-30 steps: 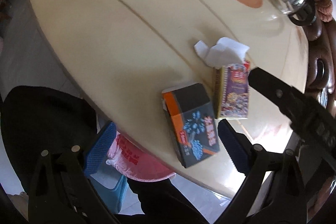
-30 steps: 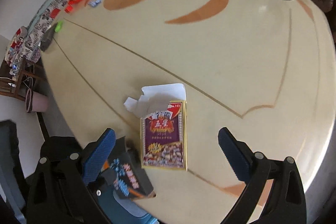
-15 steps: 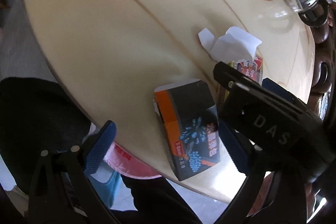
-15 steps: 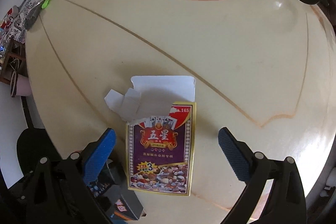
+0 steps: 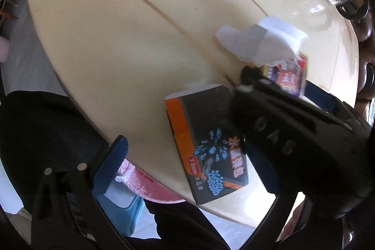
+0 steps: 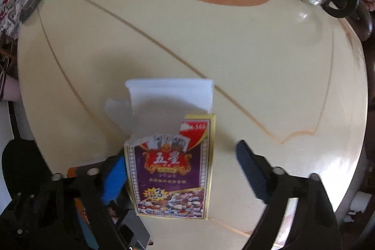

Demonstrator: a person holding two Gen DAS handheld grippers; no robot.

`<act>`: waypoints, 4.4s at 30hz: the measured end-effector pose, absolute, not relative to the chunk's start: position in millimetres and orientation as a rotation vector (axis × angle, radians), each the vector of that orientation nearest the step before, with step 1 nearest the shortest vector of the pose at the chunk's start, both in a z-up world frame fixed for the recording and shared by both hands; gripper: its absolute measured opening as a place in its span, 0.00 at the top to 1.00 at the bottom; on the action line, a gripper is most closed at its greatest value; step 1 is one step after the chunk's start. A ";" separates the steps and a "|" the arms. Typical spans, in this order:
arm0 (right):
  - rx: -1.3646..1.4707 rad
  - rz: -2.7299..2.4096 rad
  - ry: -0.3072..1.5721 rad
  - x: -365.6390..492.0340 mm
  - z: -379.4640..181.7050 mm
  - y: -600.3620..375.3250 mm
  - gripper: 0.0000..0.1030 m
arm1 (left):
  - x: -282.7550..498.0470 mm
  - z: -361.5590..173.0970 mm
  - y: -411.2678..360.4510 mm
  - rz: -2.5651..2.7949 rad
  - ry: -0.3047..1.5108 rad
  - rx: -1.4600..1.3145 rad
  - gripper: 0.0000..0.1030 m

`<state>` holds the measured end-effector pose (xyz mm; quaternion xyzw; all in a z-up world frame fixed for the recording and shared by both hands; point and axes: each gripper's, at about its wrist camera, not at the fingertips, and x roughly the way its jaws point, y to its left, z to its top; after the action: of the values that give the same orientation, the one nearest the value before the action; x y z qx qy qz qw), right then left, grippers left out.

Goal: Collect trash
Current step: 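Grasp the dark firework box with the left tool while the right tool grasps the playing-card box, then carry the firework box and playing-card box with both tools over the pink bin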

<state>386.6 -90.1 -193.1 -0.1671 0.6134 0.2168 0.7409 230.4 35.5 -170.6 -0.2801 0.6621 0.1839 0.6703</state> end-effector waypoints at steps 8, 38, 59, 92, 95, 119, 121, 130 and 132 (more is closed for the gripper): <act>-0.347 0.445 1.312 376.9 -188.7 -87.9 0.39 | 236.8 -158.4 31.5 0.370 1.477 -0.588 0.36; -0.198 0.280 1.049 310.9 -81.4 -192.4 0.39 | 234.2 -83.8 42.7 0.036 1.172 -0.254 0.46; -0.225 0.242 0.852 166.1 1.9 -177.6 0.39 | 143.2 -6.3 34.6 -0.082 0.954 -0.040 0.46; -0.305 0.288 0.844 34.3 -34.7 -129.3 0.39 | 57.2 -61.8 37.7 -0.149 1.020 0.054 0.46; -0.298 0.295 0.858 34.6 -44.9 -128.4 0.39 | 57.5 -74.3 36.3 -0.153 1.044 0.059 0.46; -0.242 0.255 1.066 76.3 -191.1 -136.5 0.38 | 76.9 -203.2 26.2 -0.179 1.212 -0.003 0.46; -0.228 0.248 1.084 78.1 -203.7 -138.3 0.38 | 78.8 -215.2 25.7 -0.177 1.233 0.001 0.46; -0.186 0.226 1.181 99.0 -264.1 -151.3 0.38 | 96.8 -261.6 25.7 -0.194 1.335 -0.048 0.46; -0.186 0.219 1.200 106.2 -274.6 -154.8 0.38 | 101.5 -269.8 27.2 -0.200 1.348 -0.060 0.46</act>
<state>106.2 -154.8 -274.6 -0.0874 0.5626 0.1029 0.8156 101.5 27.2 -269.8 -0.0279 0.6229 -0.0923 0.7763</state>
